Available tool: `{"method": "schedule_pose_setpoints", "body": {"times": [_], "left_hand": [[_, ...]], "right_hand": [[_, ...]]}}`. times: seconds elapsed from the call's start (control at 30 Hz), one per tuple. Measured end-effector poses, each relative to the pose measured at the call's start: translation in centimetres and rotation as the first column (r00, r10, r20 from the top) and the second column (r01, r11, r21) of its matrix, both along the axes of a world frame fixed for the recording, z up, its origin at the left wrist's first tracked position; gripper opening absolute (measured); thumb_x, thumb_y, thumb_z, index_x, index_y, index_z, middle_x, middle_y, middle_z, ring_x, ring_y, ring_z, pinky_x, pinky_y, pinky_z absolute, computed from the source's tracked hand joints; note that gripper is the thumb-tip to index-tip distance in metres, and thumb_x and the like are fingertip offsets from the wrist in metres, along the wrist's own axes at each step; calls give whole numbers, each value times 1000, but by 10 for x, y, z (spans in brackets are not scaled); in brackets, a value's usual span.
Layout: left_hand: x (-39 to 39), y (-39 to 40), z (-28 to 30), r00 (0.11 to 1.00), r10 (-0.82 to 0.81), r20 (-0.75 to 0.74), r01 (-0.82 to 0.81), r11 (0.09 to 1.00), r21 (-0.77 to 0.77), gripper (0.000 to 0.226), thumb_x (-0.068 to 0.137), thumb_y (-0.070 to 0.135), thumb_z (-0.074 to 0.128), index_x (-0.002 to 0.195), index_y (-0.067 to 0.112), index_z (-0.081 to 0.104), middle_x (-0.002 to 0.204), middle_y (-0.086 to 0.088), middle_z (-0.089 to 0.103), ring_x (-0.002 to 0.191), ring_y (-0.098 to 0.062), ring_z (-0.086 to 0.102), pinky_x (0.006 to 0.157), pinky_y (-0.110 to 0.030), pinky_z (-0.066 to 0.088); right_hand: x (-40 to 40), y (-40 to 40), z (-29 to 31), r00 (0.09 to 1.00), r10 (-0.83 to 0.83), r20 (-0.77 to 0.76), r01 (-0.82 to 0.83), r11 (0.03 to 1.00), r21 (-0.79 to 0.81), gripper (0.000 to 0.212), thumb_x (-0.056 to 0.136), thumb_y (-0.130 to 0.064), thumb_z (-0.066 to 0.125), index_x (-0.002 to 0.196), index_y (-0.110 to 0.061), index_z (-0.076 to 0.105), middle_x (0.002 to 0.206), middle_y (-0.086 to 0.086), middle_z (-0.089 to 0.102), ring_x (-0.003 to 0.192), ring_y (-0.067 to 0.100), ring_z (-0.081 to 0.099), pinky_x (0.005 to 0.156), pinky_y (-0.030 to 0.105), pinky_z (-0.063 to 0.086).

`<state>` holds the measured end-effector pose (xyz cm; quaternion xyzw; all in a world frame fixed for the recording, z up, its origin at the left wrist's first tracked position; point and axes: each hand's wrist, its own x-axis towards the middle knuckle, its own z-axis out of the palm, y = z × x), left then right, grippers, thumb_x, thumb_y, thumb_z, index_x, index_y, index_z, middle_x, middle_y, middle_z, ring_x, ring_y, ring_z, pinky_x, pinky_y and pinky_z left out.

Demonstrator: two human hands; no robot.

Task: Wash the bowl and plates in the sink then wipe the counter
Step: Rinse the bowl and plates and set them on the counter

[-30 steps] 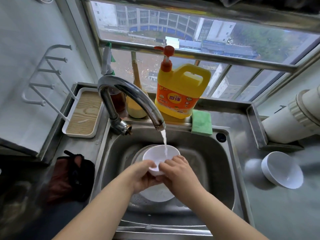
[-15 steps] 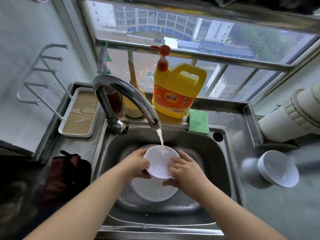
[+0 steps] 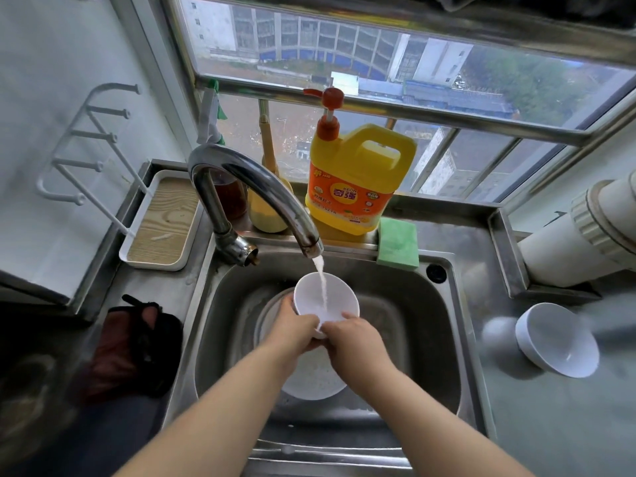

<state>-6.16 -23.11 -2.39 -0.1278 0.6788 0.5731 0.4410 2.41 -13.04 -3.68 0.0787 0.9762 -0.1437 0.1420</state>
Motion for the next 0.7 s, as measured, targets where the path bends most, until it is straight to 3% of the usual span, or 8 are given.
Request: {"method": "schedule_pose_setpoints", "body": {"times": [0.07,0.13,0.23,0.33,0.43,0.53,0.6,0.7], "left_hand": [[-5,-3,4,997,-72,17,73,996,-43,51,82,-11,43,124,18,48,116,-14,56,100,-32,57,65,-40,59],[-15,-12,6,971,-211,110,217,975,-42,50,85,-10,43,125,20,47,111,-13,53,98,-32,57,65,-39,60],[-9,-8,-1,995,-78,59,81,995,-50,63,80,-9,45,134,23,40,119,-14,51,102,-34,57,67,-41,60],[-2,1,-3,1000,-20,10,20,1000,-2,66,79,-11,42,134,25,42,125,-12,52,109,-36,54,70,-47,59],[-18,-13,0,968,-224,111,222,975,32,66,81,-10,43,136,29,43,124,-13,50,103,-37,59,74,-50,58],[-11,-9,-4,996,-36,79,33,999,27,75,82,-5,49,142,34,29,127,-12,47,96,-35,62,69,-42,59],[2,0,-4,996,64,58,-65,998,25,67,81,-9,46,139,23,35,119,-14,53,96,-34,62,64,-37,59],[-10,-10,0,991,-50,120,47,998,30,56,80,-14,39,126,17,48,112,-16,54,100,-38,58,67,-44,59]], "right_hand": [[7,11,0,991,112,-74,-115,993,-41,20,81,-27,68,99,-20,74,102,-1,73,114,20,60,111,41,33],[15,31,-7,955,260,-141,-236,957,166,21,61,-36,83,78,-25,76,83,-11,74,99,13,68,107,49,36],[6,20,-1,988,154,-18,-151,983,107,8,78,-21,69,84,-20,74,82,-4,73,91,17,66,119,33,16],[0,11,0,995,85,-54,-86,996,-16,23,88,-25,51,93,-19,73,94,-3,73,102,19,63,114,35,30],[12,33,-11,957,248,-150,-213,953,215,26,70,-47,65,79,-25,76,83,-12,74,96,10,68,105,45,39],[6,21,-4,992,96,-88,-90,994,69,21,83,-15,61,100,-20,73,99,-1,72,107,14,62,119,29,8],[0,8,-6,997,35,-69,-40,997,-62,36,88,-4,53,119,-19,65,116,2,68,123,14,49,119,35,17],[9,23,-12,959,172,-225,-165,985,47,32,61,-21,86,90,-16,76,95,-2,74,101,15,67,102,48,43]]}}
